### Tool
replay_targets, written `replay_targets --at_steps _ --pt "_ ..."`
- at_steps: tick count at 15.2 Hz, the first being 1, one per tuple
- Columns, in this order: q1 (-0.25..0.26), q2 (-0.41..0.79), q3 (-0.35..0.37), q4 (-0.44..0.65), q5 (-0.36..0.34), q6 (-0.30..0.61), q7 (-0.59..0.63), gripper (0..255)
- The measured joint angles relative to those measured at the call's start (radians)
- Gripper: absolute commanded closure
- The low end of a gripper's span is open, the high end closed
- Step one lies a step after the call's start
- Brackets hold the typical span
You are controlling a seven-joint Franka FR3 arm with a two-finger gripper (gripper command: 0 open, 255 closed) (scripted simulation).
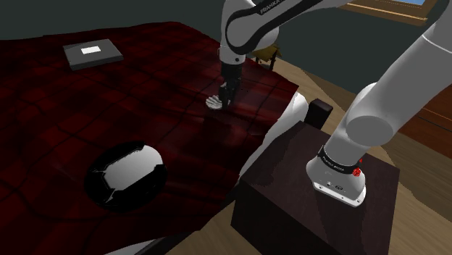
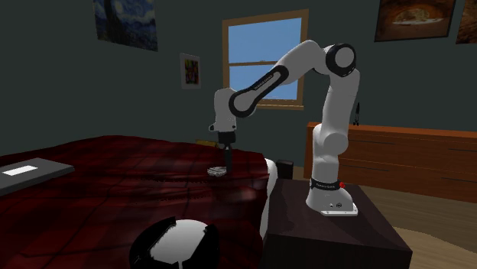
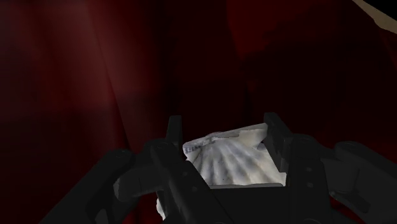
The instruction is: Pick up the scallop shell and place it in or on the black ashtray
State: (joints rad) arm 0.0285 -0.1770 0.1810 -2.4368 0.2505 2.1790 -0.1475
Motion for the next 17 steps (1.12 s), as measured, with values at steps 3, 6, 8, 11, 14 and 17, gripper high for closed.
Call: replay_targets --at_steps 3,6,8,11,14,17 --pt "-0.003 -0.028 -0.005 0.015 -0.003 -0.044 0.002 255" --pt "-0.003 -0.048 -0.006 0.039 -0.006 -0.088 0.01 255" --pt "-0.004 -0.059 -0.008 0.058 -0.009 -0.116 0.015 255" --pt "-0.005 -0.075 -0.01 0.081 -0.012 -0.156 0.02 255" --pt "0.019 -0.068 0.024 0.107 -0.001 -0.164 0.074 255" --pt "0.05 -0.042 0.07 0.135 0.01 -0.153 0.144 255"
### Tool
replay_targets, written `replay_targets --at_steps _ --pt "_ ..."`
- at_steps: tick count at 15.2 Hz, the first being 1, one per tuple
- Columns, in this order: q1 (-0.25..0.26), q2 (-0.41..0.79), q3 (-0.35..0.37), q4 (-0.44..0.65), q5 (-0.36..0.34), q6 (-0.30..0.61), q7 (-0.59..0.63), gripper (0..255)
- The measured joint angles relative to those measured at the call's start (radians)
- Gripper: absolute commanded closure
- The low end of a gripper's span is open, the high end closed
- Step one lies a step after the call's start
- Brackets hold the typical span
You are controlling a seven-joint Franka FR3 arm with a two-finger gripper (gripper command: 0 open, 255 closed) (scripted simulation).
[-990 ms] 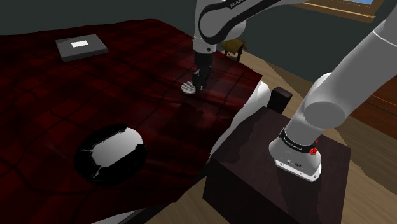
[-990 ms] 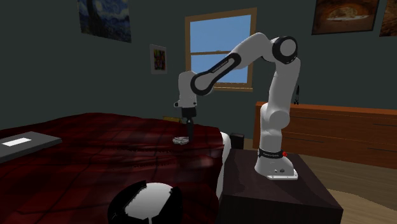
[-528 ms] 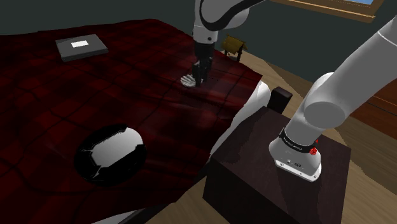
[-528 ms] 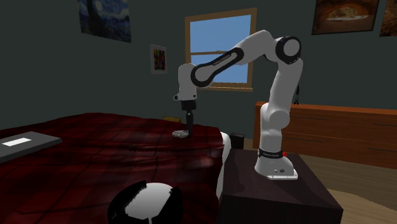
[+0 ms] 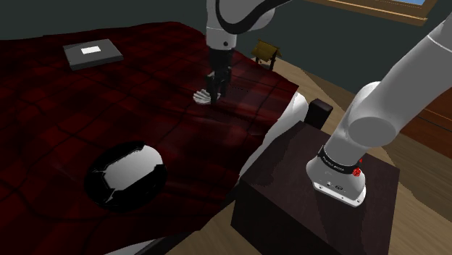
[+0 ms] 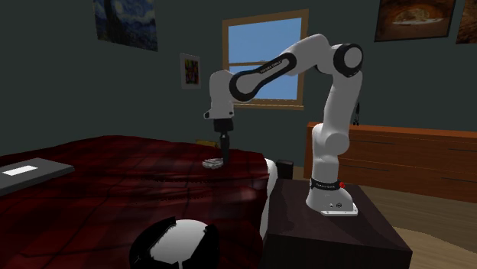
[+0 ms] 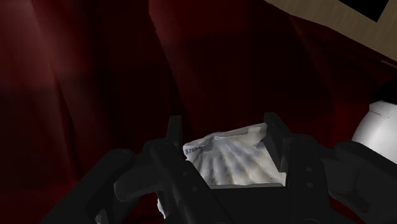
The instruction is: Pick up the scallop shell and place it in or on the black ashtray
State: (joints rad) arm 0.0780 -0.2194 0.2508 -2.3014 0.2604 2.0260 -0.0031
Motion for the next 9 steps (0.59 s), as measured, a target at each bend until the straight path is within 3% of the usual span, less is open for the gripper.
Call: replay_targets --at_steps 9 --pt "0.087 0.15 0.133 0.158 -0.02 0.034 0.233 255"
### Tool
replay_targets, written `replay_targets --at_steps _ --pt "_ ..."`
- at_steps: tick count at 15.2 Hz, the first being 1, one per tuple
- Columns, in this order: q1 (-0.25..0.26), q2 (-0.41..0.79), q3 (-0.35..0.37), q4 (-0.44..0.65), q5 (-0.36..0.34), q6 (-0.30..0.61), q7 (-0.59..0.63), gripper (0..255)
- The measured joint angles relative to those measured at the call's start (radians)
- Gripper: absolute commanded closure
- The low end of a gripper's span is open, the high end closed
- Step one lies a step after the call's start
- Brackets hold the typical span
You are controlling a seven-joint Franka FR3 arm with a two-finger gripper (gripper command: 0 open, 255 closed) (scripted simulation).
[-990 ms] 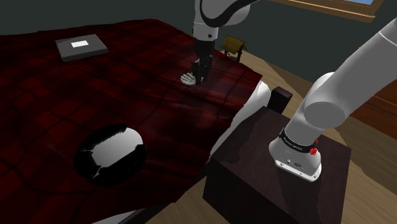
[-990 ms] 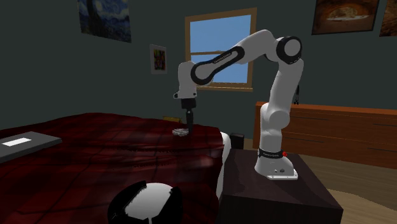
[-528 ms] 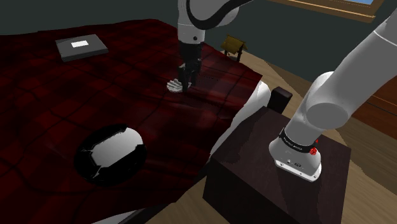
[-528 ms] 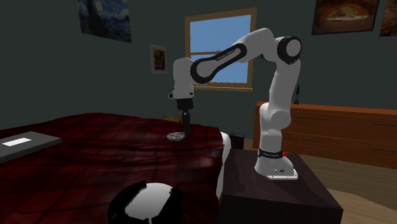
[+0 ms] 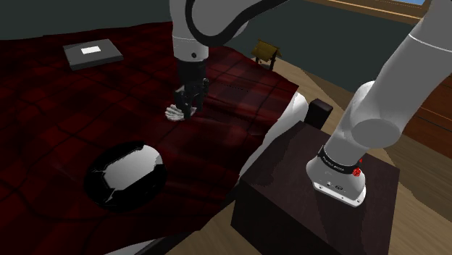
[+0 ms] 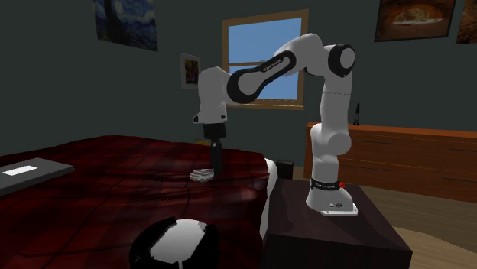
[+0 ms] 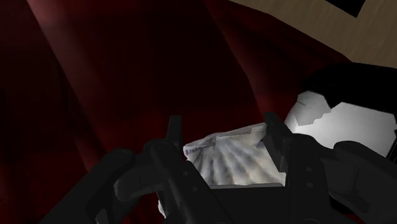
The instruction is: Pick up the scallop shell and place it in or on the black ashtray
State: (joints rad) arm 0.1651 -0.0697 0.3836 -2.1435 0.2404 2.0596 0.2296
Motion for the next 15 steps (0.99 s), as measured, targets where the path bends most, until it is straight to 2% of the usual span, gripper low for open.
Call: replay_targets --at_steps 9,15 --pt "0.107 0.217 0.093 0.251 -0.109 -0.01 0.252 255" --pt "0.217 0.406 0.114 0.482 -0.217 -0.05 0.411 255"
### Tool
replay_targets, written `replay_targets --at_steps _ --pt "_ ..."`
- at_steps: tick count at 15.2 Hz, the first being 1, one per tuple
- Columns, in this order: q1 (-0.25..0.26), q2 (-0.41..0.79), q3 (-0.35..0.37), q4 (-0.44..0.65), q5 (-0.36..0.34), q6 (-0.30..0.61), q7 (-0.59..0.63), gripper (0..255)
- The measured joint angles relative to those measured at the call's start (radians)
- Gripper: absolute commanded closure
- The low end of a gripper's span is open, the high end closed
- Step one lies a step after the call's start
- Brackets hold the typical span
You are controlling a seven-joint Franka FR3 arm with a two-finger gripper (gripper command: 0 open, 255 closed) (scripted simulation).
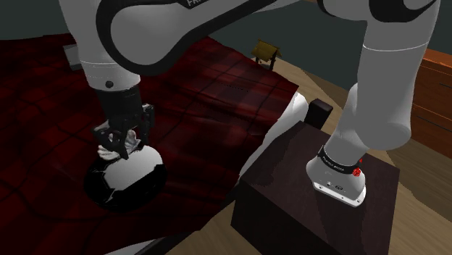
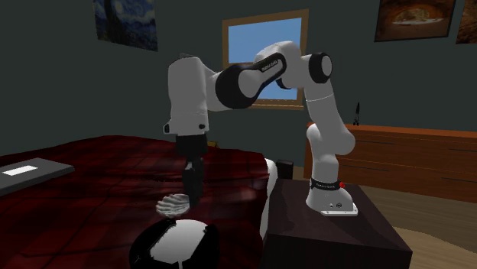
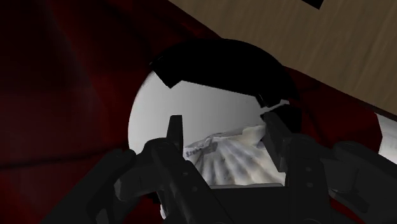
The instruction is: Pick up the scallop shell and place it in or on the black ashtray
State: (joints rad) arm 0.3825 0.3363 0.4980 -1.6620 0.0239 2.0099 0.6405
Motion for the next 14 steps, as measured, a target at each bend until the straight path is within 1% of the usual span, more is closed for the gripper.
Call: replay_targets --at_steps 1,3,14 --pt "0.019 0.029 0.0 0.04 -0.015 -0.012 0.02 255" --pt "0.035 0.058 -0.002 0.06 -0.03 -0.003 0.036 255" --pt "0.044 0.109 -0.014 -0.016 -0.051 0.119 0.036 255"
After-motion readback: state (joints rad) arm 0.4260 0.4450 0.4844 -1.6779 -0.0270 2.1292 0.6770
